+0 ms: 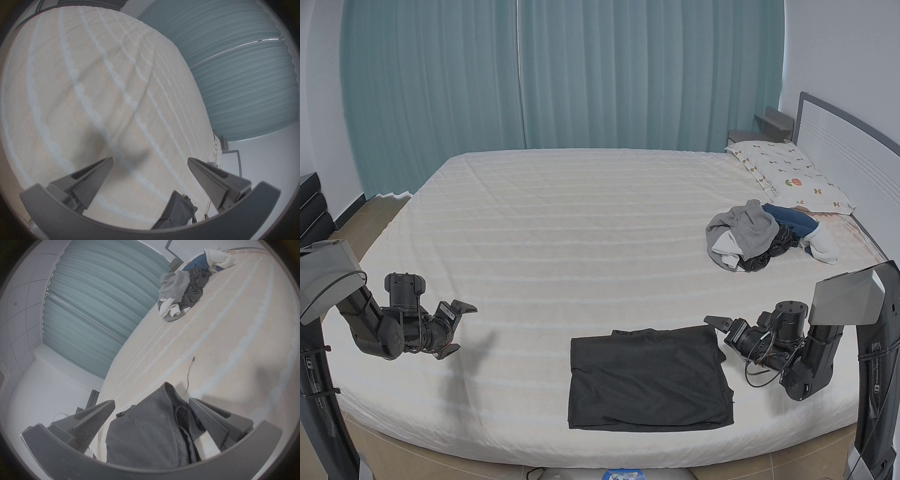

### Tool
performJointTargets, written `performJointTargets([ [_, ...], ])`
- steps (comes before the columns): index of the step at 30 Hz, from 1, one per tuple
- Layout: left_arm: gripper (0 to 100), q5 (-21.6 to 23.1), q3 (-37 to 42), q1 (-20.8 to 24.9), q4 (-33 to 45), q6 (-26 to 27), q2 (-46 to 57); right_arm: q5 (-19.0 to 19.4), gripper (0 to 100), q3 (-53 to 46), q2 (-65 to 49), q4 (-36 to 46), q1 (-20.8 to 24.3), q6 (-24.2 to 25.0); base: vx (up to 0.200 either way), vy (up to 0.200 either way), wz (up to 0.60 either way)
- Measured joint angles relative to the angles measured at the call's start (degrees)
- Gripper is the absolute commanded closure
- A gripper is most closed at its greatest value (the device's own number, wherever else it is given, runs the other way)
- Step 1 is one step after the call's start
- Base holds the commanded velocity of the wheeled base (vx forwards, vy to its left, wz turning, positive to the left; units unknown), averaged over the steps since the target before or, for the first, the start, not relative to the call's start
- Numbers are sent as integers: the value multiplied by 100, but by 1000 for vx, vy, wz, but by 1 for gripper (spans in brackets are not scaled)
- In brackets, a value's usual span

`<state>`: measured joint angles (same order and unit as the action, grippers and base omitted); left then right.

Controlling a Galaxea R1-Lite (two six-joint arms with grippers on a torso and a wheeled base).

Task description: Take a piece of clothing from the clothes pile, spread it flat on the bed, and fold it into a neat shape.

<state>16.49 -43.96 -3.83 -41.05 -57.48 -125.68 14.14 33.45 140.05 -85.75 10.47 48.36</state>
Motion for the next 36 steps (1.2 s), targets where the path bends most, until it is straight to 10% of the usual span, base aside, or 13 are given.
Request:
performJointTargets([
  [6,0,-55,0,30,-4,2,-22,-5,0,284,246,-116,22,-5,0,0,0],
  [7,0,-60,0,35,-6,2,-26,-2,100,310,282,-118,22,-5,0,0,0],
  [36,0,-68,-5,50,-1,2,-39,-279,100,568,568,-93,-63,-9,0,0,0],
])
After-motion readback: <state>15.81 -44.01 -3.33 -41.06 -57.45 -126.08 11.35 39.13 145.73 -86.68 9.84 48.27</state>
